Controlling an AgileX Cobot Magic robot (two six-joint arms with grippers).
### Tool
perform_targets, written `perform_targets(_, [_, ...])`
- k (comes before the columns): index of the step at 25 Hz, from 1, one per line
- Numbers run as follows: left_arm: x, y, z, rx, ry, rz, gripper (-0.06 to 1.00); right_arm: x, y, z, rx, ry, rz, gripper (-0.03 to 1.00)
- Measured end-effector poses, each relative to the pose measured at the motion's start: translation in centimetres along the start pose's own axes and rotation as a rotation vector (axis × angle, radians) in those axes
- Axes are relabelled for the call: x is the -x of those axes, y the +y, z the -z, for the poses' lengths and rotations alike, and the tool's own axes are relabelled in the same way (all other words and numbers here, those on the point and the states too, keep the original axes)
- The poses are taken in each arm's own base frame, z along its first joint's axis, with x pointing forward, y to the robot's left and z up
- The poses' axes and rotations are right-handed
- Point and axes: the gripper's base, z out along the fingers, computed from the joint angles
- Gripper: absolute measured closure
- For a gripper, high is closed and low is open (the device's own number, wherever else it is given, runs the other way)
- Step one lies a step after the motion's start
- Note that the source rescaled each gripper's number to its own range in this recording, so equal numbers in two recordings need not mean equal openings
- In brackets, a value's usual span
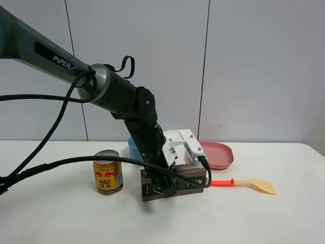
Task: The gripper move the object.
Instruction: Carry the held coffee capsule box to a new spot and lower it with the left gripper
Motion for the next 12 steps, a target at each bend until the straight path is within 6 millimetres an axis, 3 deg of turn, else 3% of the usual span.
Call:
perform_targets(3, [0.9,0.0,1.8,-0.001,-0.039,0.080,0.92,0.0,0.0,0.0,0.000,0.000,0.000,-0.03])
perform_targets(6, [2.5,0.0,5.8,0.014,-0.103,0.192,0.92,0.0,0.0,0.0,0.000,0.000,0.000,-0.03])
perform_targets(12, [5.4,-1.0,17.3,0.050,-0.303,0.511,0.92,0.0,0.0,0.0,0.000,0.000,0.000,-0.03])
